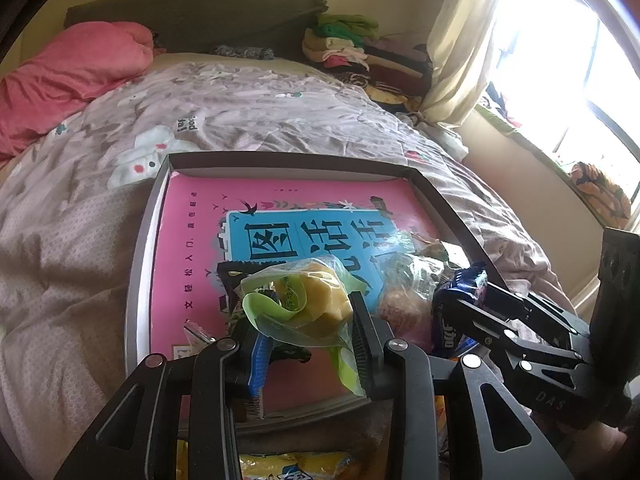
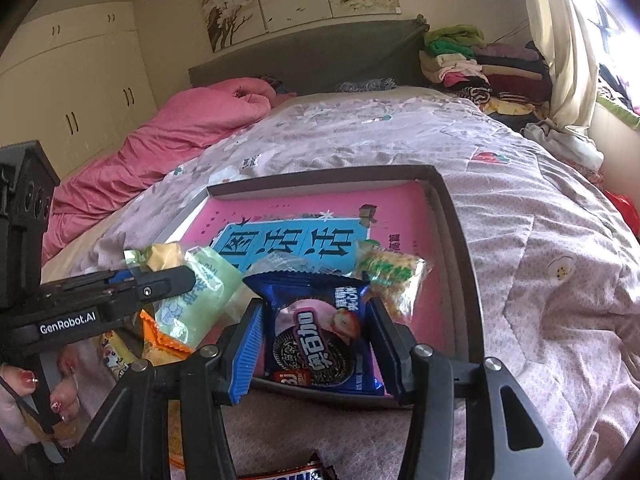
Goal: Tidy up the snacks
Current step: 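Lower the Oreo pack onto the tray with the right gripper while the left gripper lowers the green bag, then open the right gripper to release the Oreo pack while the left gripper releases the green bag, then withdraw both open grippers from the tray toward the remaining snacks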
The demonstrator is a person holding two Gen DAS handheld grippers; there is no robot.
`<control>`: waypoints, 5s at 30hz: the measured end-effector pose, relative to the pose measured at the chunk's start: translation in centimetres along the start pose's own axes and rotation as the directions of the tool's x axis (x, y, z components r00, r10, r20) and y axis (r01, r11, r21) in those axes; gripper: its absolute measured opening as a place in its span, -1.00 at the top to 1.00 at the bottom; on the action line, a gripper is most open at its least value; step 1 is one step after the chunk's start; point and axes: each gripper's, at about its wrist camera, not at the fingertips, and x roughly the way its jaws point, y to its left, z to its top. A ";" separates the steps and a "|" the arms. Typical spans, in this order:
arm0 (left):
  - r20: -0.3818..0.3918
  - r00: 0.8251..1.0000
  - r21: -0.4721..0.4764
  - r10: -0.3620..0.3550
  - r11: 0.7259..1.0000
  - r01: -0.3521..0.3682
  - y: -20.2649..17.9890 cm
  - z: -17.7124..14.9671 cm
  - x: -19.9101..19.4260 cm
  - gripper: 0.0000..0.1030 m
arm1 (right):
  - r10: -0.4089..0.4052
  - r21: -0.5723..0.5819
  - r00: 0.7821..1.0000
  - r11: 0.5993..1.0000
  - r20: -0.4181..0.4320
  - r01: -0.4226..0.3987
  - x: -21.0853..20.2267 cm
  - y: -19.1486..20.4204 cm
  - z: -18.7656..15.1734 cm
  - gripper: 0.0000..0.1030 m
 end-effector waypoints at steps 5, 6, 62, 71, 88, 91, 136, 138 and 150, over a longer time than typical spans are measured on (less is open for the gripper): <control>-0.001 1.000 -0.005 0.004 1.000 -0.004 0.2 0.0 0.0 0.30 | 0.003 -0.001 1.000 1.000 -0.007 -0.003 0.0 0.1 0.0 0.00; -0.002 1.000 -0.007 0.004 1.000 -0.004 0.3 0.0 0.0 0.30 | 0.003 0.001 1.000 1.000 -0.008 -0.003 0.0 0.1 0.0 0.00; -0.015 1.000 -0.049 -0.003 0.999 0.002 1.3 0.7 -1.2 -0.15 | -0.026 0.023 1.000 0.999 0.002 0.026 -0.8 -0.5 0.0 -0.06; -0.024 1.000 -0.045 -0.015 0.999 0.014 1.2 0.6 -1.3 -0.25 | -0.031 0.025 0.999 0.999 0.011 0.031 -1.0 -0.6 -0.1 -0.09; -0.023 1.000 0.018 0.000 1.000 0.000 -0.6 0.7 -1.6 -0.47 | -0.054 0.046 0.997 0.998 0.053 0.051 -2.0 -1.1 0.4 -0.18; -0.004 0.999 0.043 0.032 0.999 -0.031 -0.9 0.9 -2.0 -0.48 | -0.054 0.043 0.997 0.998 0.057 0.051 -2.1 -1.1 0.5 -0.23; 0.038 0.992 0.023 0.118 0.993 -0.119 0.9 0.4 -7.7 -0.49 | -0.004 0.041 0.992 0.999 0.126 -0.001 -5.7 -0.2 0.3 -0.54; 0.035 0.992 0.024 0.119 0.992 -0.120 0.9 0.3 -7.9 -0.49 | -0.001 0.038 0.992 0.999 0.123 -0.003 -5.8 0.0 0.2 -0.54; 0.038 0.992 0.041 0.123 0.991 -0.124 0.7 -0.2 -9.3 -0.50 | 0.033 0.024 0.993 0.999 0.109 -0.036 -6.6 1.3 -0.5 -0.58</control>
